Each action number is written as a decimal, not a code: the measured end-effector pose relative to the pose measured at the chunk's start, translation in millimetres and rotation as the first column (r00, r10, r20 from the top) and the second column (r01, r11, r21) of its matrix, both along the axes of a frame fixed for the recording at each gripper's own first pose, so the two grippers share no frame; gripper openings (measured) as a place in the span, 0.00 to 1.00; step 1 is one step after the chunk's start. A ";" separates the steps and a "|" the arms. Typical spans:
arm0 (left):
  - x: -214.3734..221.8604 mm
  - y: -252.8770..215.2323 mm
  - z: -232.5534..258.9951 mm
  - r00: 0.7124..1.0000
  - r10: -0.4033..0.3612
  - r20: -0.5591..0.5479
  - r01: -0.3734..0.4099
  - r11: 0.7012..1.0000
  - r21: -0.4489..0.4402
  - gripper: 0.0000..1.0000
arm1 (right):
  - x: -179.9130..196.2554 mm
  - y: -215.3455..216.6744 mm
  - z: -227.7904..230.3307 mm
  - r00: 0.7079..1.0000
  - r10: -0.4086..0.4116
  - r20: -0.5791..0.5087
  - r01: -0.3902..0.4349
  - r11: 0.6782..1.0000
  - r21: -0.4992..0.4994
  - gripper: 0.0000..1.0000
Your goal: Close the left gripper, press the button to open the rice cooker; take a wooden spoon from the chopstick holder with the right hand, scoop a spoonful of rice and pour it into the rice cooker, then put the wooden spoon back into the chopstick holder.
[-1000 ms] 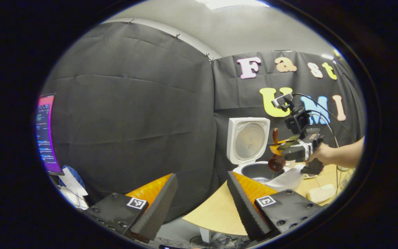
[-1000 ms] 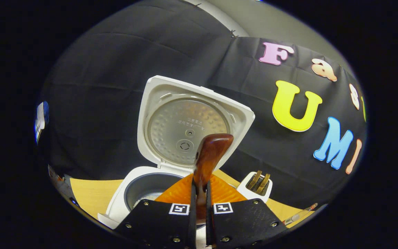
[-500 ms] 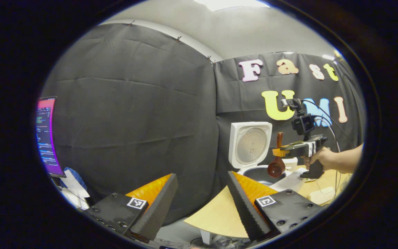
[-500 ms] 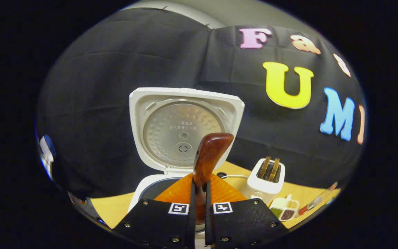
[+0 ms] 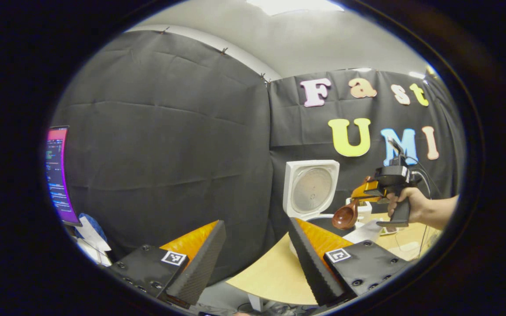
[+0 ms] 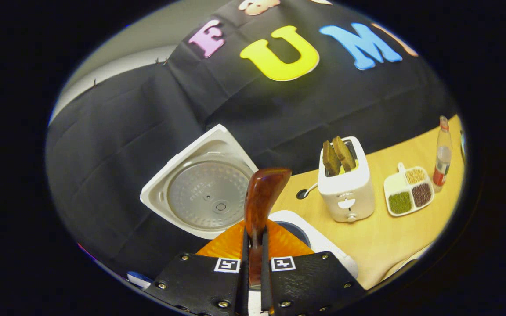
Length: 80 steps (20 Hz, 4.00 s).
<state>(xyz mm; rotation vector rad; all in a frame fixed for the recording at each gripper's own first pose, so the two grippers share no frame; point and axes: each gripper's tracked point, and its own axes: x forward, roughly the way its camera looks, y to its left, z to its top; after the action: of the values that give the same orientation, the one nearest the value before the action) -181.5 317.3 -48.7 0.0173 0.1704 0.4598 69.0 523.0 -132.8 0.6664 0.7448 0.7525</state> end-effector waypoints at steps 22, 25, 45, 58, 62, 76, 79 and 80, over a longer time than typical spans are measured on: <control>77.1 -124.3 38.1 0.980 -0.185 0.070 0.186 0.982 -0.007 0.94 | 33.9 -267.8 37.1 0.955 -0.288 0.067 0.288 0.958 0.005 0.11; 89.5 -146.9 45.2 0.973 -0.217 0.081 0.218 0.976 -0.003 0.99 | 35.9 -309.7 28.1 0.942 -0.328 0.076 0.331 0.943 -0.025 0.11; 135.4 -273.4 51.6 0.916 -0.389 0.094 0.391 0.920 -0.005 0.99 | 15.5 -534.3 -56.1 0.838 -0.537 0.100 0.544 0.803 -0.244 0.11; 137.6 -290.7 66.9 0.908 -0.412 0.075 0.407 0.911 0.071 0.95 | -10.9 -555.4 -131.3 0.844 -0.533 0.056 0.514 0.775 -0.366 0.11; 136.9 -291.8 69.0 0.910 -0.408 0.073 0.401 0.912 0.087 0.99 | -12.8 -554.4 -141.0 0.843 -0.538 0.019 0.510 0.786 -0.350 0.12; 146.4 -288.7 69.8 0.911 -0.399 0.100 0.393 0.916 0.076 0.99 | -18.8 -597.3 -107.6 0.816 -0.544 0.193 0.570 0.706 -0.421 0.97; 156.8 -276.2 69.1 0.920 -0.379 0.102 0.373 0.925 0.072 0.94 | -21.1 -607.9 -67.9 0.800 -0.503 0.327 0.600 0.659 -0.454 0.97; 161.6 -271.7 67.3 0.923 -0.372 0.100 0.366 0.928 0.073 0.94 | -22.7 -608.4 -56.9 0.795 -0.489 0.359 0.607 0.650 -0.458 0.97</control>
<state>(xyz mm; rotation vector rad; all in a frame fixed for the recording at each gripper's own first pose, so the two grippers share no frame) -19.9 45.6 18.6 0.0746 0.0417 0.0862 46.2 -85.4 -189.7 0.2384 0.4828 0.0062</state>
